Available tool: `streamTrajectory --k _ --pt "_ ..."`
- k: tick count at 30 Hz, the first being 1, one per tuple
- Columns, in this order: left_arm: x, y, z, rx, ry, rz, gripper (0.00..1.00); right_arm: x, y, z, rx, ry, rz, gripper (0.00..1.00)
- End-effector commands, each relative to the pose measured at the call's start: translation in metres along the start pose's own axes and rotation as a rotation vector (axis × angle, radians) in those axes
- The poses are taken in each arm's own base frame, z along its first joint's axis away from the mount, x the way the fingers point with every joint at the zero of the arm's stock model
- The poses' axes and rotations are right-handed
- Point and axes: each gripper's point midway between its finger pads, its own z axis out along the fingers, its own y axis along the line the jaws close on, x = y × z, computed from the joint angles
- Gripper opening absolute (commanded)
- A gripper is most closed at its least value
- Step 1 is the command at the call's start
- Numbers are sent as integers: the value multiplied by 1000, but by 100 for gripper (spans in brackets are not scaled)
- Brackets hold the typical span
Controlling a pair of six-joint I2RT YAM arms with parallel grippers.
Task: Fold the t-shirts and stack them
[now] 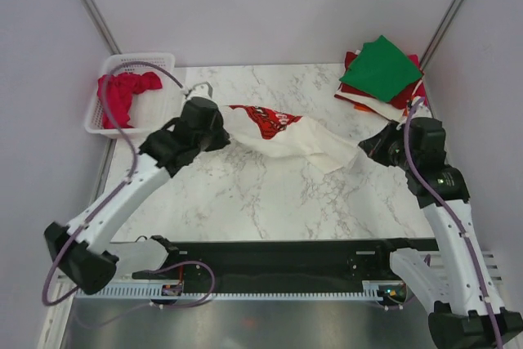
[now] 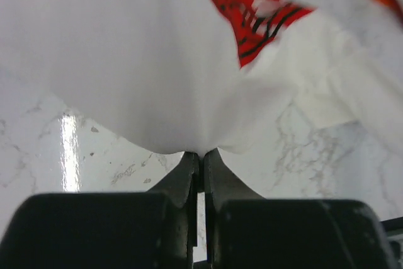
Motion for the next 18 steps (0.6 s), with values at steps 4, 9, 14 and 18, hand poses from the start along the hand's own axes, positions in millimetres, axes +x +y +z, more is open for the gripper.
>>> streamTrajectory --k 4,9,14,18 --pt "-73 29 -121 -56 -218 47 8 -34 8 -42 48 -136 -9 0" --pt "-55 53 -63 -81 -43 19 13 -40 -6 -22 117 -140 -5 0" --pt "-21 114 61 -136 290 -70 17 -64 -25 27 227 -172 47 0" --pt "-12 114 79 -67 389 -156 48 -68 -20 63 214 -96 54 0"
